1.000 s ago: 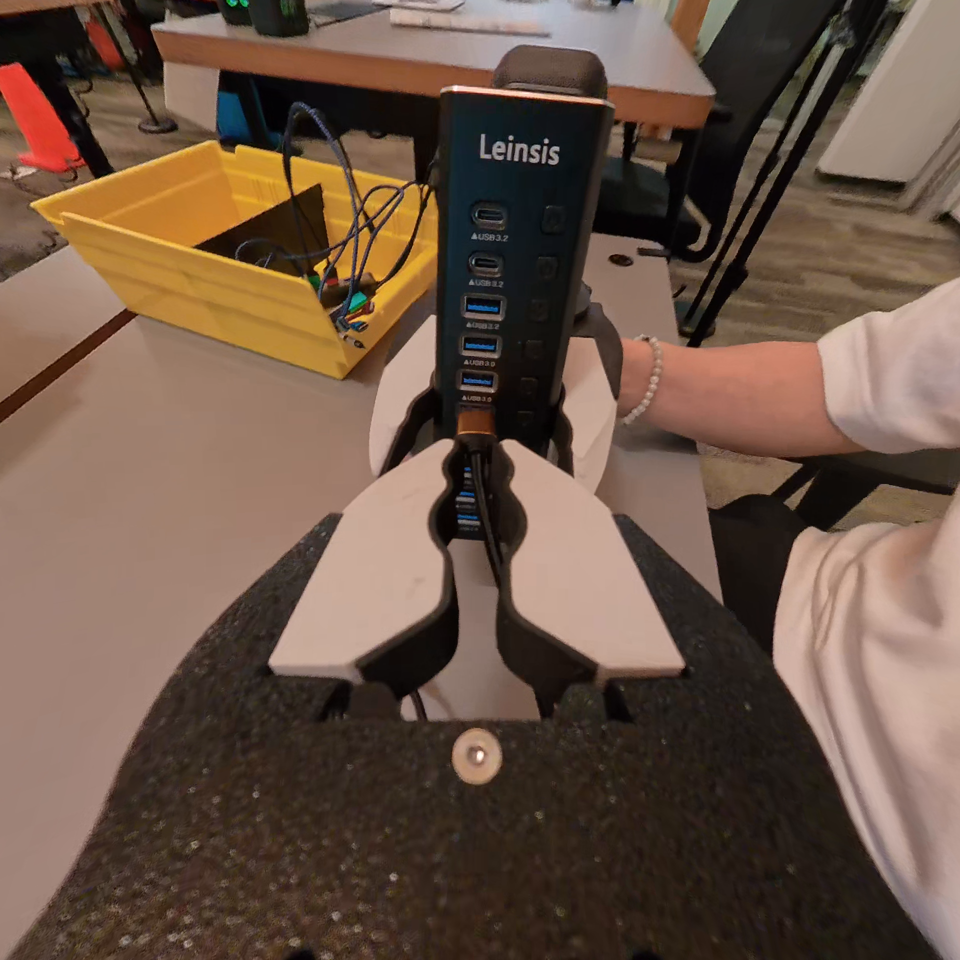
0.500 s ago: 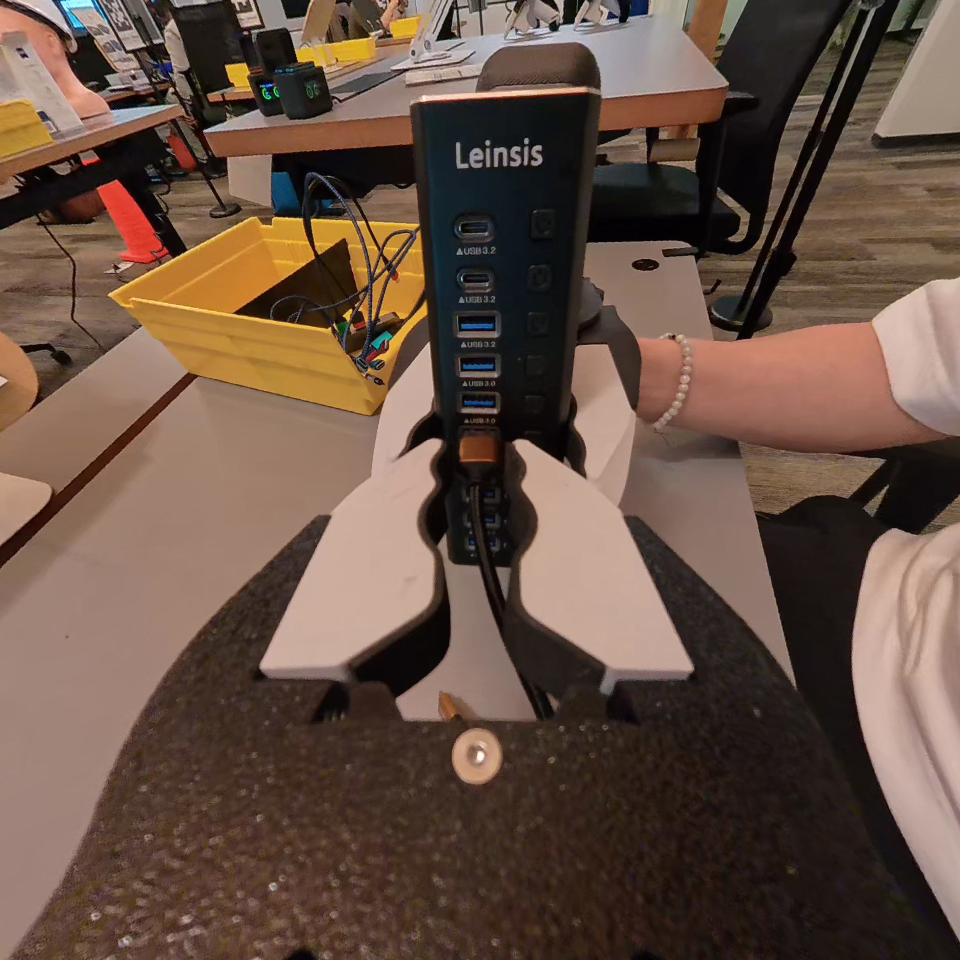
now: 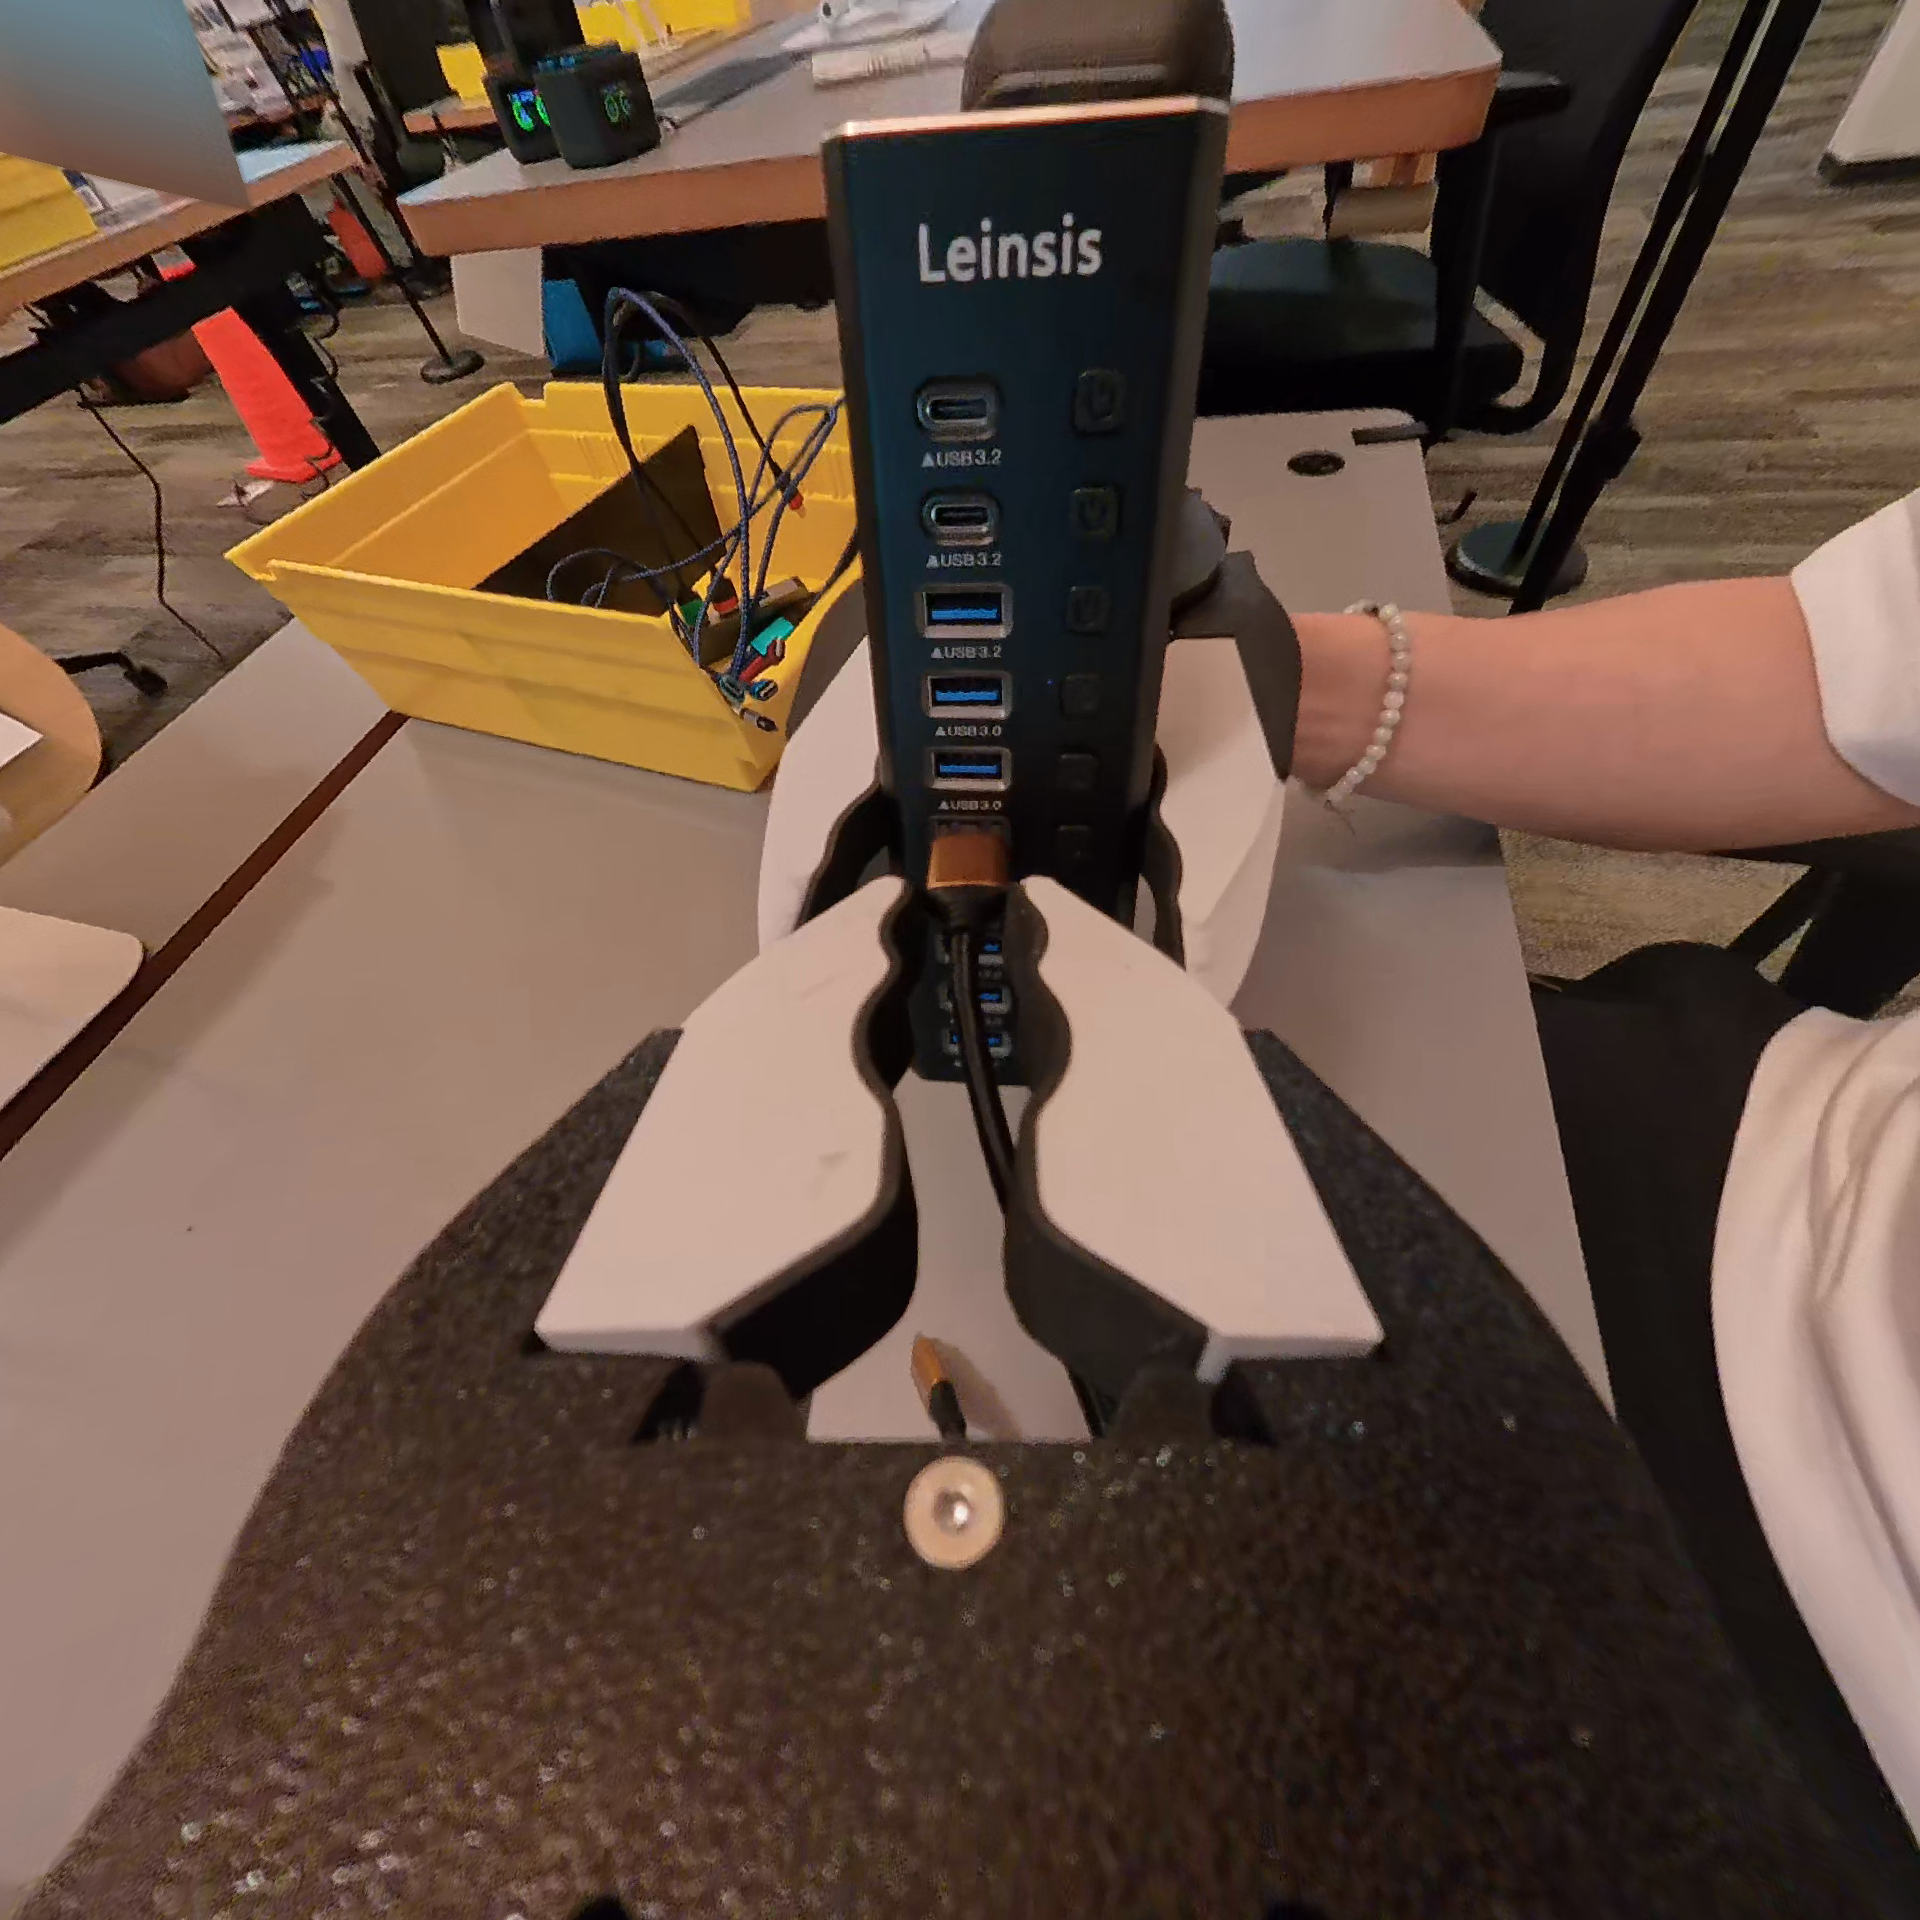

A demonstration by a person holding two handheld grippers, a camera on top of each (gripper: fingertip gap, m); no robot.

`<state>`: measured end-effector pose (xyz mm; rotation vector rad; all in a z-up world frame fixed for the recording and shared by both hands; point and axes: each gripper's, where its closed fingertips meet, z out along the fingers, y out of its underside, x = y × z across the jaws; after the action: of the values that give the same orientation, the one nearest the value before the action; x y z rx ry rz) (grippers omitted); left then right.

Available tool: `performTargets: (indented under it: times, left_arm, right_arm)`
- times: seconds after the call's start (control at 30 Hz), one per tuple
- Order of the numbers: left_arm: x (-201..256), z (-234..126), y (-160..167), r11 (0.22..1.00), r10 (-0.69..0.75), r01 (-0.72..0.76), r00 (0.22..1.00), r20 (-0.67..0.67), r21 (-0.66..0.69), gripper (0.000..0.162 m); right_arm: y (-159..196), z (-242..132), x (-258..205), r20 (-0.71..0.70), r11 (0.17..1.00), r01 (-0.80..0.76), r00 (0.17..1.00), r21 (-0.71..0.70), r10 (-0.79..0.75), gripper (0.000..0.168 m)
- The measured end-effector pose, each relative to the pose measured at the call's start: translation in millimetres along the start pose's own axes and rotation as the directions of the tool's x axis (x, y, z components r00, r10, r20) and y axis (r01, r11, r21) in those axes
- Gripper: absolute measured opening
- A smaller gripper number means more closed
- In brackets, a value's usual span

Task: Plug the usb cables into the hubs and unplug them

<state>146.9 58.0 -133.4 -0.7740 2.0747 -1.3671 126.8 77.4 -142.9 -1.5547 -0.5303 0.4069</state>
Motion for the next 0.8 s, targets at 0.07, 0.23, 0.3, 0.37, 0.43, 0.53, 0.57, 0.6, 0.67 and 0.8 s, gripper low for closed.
performTargets:
  times: [0.07,0.23,0.3,0.37,0.43,0.53,0.57,0.6,0.67,0.8]
  left_arm:
    - [-1,-2,1,0.999,0.032,-0.032,0.999,0.007,-0.032,0.014]
    - [-3,-2,12,0.982,0.115,-0.11,0.993,0.024,-0.151,0.014]
    - [-3,-3,11,0.988,0.09,-0.087,0.996,0.02,-0.13,0.014]
    - [-4,-4,15,0.985,0.095,-0.092,0.995,0.014,-0.146,0.014]
    - [-4,-3,21,0.982,0.099,-0.097,0.995,0.007,-0.164,0.014]
    - [-6,-3,19,0.989,0.068,-0.066,0.998,0.007,-0.133,0.014]
    - [-6,-3,20,0.989,0.064,-0.063,0.998,0.005,-0.133,0.014]
    - [-6,-2,21,0.989,0.065,-0.064,0.998,0.004,-0.134,0.014]
    - [-6,-1,24,0.989,0.059,-0.058,0.998,0.001,-0.138,0.013]
    - [-6,0,27,0.983,0.07,-0.068,0.998,0.005,-0.168,0.014]
  right_arm:
    - [1,3,0,-0.006,1.0,-0.01,1.0,-0.008,0.01,0.074]
    - [13,6,1,-0.012,0.997,-0.011,1.0,-0.081,0.01,0.073]
    - [10,8,-1,0.008,0.998,-0.055,0.998,-0.032,0.055,0.074]
    - [15,10,0,-0.003,0.997,-0.045,0.999,-0.063,0.045,0.074]
    - [20,12,0,0.003,0.995,-0.054,0.999,-0.078,0.055,0.074]
    - [17,13,1,0.006,0.996,-0.079,0.997,-0.038,0.079,0.074]
    - [19,13,2,0.0,0.996,-0.069,0.998,-0.049,0.069,0.073]
    - [20,13,2,-0.001,0.996,-0.068,0.998,-0.058,0.068,0.073]
    - [22,13,2,0.0,0.995,-0.077,0.997,-0.056,0.077,0.074]
    - [23,16,2,-0.021,0.996,-0.031,0.999,-0.084,0.029,0.073]
